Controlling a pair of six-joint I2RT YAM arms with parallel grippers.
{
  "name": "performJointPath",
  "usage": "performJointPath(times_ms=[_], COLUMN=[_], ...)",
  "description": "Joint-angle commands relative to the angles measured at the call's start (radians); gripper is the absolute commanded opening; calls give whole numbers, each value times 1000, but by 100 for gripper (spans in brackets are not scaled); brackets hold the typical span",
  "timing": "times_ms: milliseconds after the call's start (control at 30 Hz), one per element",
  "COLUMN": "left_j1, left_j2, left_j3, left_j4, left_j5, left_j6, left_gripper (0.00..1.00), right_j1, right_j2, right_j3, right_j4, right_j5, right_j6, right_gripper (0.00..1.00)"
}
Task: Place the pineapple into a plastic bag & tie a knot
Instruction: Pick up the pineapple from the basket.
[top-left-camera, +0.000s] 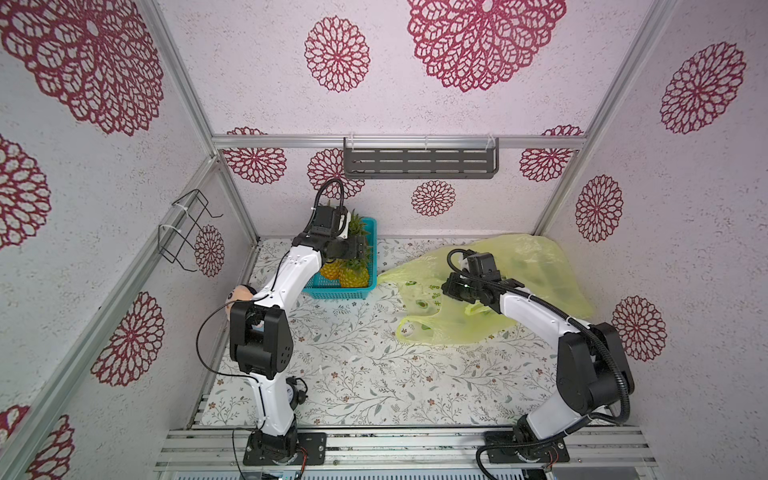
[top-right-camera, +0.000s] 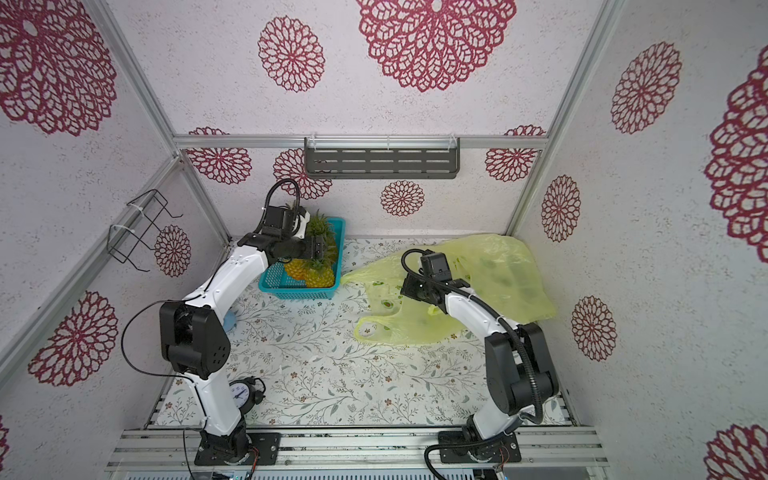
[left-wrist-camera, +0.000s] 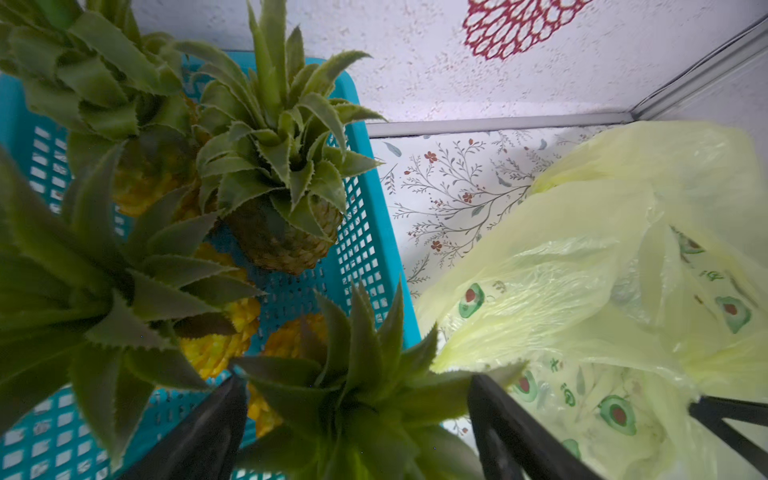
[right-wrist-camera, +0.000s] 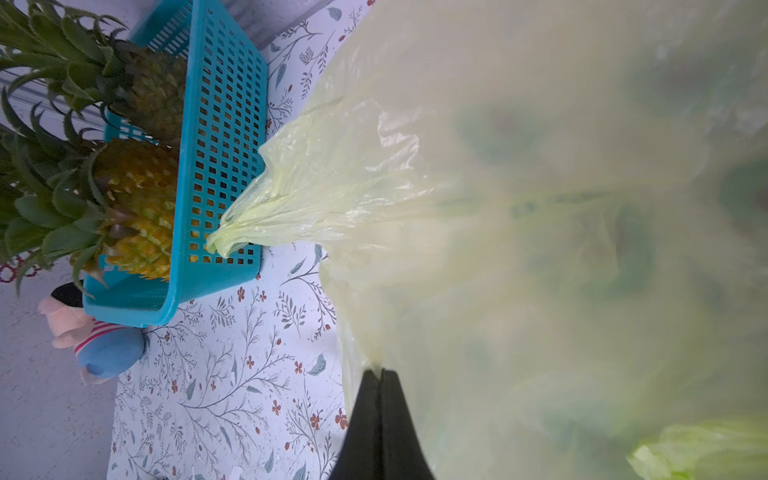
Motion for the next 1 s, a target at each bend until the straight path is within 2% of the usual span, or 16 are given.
performJointPath(times_ms=[0,100,333,467,633,833,967], left_j1=[-6,-6,-6,-6,-6,-9,-14], left_j2=[-26,2,31,5,-120,-322,-432], left_j3=[7,32,64,98,108,-27,-129], left_j4=[27,-7,-43,-40,40,218,288], left_j5=[16,-37,-19,-31,-68,-37,39], left_j6=[33,25,30,21,-32,-103,-156], left_gripper=[66,52,0,0,0,0,0], right_j1=[-3,-3,-3,-3,-6,-9,-10], right_j2=[-6,-5,-10,-18,-43,-58,-60], right_j3=[-10,-13,-19,-16,-11,-20,-18], right_j4=[28,31,36,40,39,44,58], right_j5=[-14,-15,-15,-17,9,19,-2], right_j6=[13,15,18,19,18,35,50], right_gripper=[0,0,0,0,0,0,0])
